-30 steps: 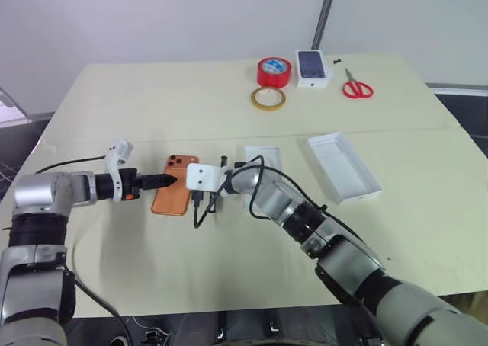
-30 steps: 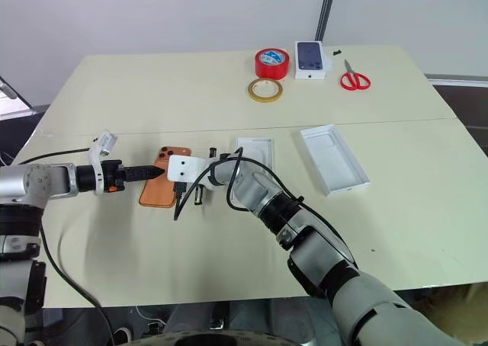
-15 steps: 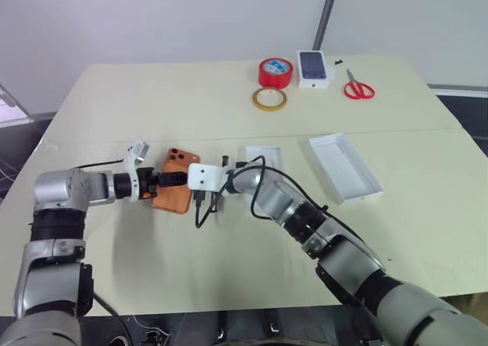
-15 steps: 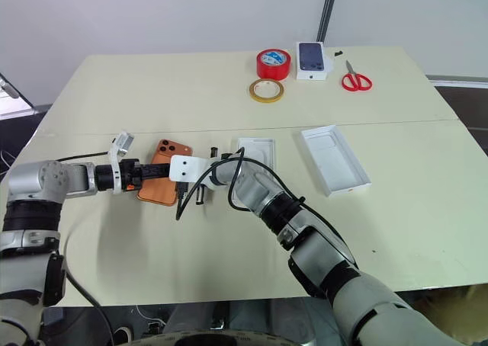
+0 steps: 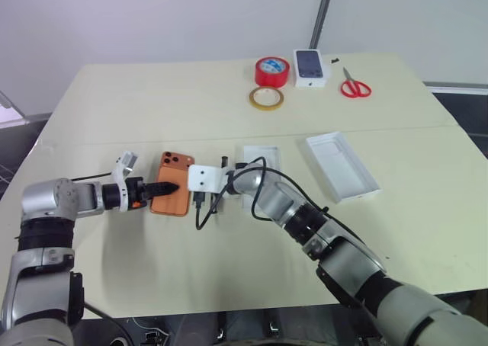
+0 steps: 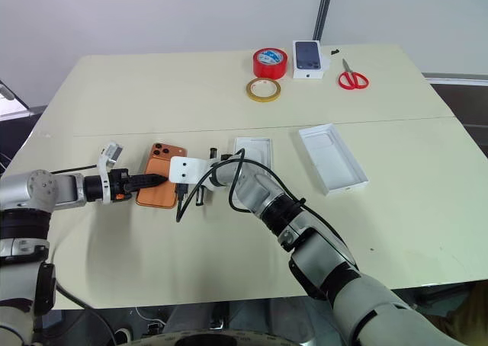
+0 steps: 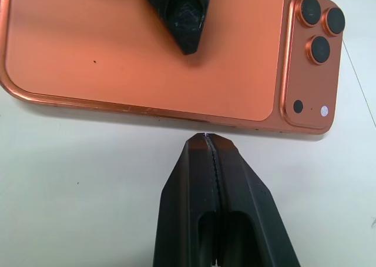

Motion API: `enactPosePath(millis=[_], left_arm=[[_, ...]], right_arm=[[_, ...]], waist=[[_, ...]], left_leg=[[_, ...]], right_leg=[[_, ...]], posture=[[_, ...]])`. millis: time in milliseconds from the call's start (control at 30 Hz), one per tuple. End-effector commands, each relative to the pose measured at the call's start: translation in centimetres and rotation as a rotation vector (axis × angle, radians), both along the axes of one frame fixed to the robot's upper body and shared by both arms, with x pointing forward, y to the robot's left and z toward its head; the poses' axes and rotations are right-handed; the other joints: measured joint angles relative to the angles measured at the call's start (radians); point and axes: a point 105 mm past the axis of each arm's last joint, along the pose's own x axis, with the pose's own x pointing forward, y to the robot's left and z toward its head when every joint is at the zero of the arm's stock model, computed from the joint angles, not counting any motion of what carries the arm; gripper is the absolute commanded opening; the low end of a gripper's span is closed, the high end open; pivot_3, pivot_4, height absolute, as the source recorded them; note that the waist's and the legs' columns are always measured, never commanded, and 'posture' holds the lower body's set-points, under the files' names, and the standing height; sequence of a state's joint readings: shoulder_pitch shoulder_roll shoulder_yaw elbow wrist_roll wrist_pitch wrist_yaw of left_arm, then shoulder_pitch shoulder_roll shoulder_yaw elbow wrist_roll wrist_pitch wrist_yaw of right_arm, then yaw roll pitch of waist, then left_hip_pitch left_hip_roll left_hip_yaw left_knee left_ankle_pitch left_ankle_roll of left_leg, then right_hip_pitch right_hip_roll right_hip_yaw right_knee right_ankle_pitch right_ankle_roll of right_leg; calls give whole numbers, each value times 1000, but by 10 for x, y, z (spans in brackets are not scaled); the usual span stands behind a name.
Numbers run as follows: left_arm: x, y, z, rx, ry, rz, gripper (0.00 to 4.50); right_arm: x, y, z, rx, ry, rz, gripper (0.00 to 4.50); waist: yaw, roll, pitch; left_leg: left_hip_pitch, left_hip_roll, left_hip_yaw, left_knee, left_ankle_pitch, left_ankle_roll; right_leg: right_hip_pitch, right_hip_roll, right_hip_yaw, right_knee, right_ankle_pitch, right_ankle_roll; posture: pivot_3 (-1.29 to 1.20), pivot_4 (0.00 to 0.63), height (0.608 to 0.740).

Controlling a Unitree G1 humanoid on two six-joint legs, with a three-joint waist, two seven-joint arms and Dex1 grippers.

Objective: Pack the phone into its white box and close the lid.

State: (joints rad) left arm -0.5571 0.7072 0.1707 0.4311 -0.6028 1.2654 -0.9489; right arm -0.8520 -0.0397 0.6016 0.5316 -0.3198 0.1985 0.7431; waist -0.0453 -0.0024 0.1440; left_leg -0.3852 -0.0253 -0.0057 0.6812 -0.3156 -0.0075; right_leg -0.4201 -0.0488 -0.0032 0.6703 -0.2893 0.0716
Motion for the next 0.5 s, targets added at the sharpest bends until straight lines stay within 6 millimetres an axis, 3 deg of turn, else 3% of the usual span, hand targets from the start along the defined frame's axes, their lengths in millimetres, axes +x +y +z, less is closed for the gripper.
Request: enactPosePath(millis=[33,167,467,500], left_arm=[[-4,3,-4,-6,27,11,1385],[-5,2,-7,-23,43,18,108],[-7,0,-8,-110,56,47,33],[-4,2,-2,-166,47,69,33]], right_arm=[[-2,-2,-6,-20,8,3,0],[-3,-3,-7,-22,9,3,0],[-1,-4,6,26,-4,-7,0],[-4,-2,17,94,22,1,0]], waist=[[0,0,0],[0,0,0],[0,0,0],[1,0,0]], left_leg=[[0,0,0,0,0,0],[0,0,0,0,0,0],[0,0,0,0,0,0],[0,0,0,0,0,0]], right_leg=[[0,0,0,0,0,0],[0,0,0,0,0,0],[0,0,0,0,0,0],[0,0,0,0,0,0]], posture=[[0,150,740],[0,150,740],[0,150,740],[0,150,740]])
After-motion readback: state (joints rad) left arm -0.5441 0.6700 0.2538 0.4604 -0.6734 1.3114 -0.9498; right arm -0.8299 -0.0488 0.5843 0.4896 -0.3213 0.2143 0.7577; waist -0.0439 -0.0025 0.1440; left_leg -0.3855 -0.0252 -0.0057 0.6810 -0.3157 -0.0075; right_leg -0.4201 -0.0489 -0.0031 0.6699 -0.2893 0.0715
